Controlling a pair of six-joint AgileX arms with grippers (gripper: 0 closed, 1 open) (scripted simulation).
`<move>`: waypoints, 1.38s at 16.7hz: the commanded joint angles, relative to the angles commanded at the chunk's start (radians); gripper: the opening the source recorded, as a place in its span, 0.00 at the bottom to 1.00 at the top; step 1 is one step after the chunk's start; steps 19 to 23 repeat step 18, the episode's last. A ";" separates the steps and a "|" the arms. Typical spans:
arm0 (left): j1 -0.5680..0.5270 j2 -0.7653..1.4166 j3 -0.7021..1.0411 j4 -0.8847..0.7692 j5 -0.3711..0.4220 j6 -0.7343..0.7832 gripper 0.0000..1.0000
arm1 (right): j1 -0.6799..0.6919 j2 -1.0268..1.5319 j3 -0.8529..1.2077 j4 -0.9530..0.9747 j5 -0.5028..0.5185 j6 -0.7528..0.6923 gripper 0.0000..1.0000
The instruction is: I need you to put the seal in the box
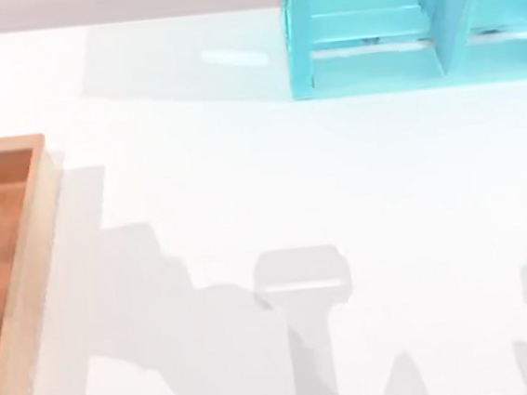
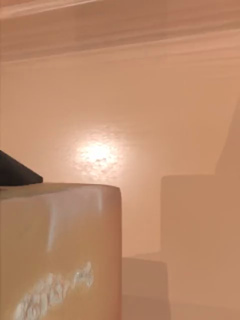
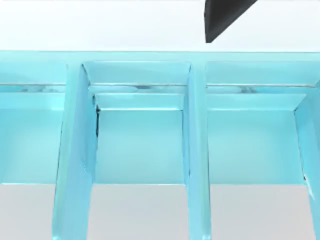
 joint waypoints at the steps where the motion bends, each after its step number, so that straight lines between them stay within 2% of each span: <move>1: 0.000 0.000 0.000 0.000 0.000 0.000 0.15 | 0.000 0.000 0.000 0.000 0.000 0.000 1.00; 12: 0.000 0.000 0.000 0.000 0.000 0.000 0.98 | 0.000 0.000 0.000 0.000 0.000 0.000 1.00; 23: 0.000 0.000 0.000 0.000 0.000 0.000 1.00 | 0.000 0.000 0.000 0.000 0.000 0.000 1.00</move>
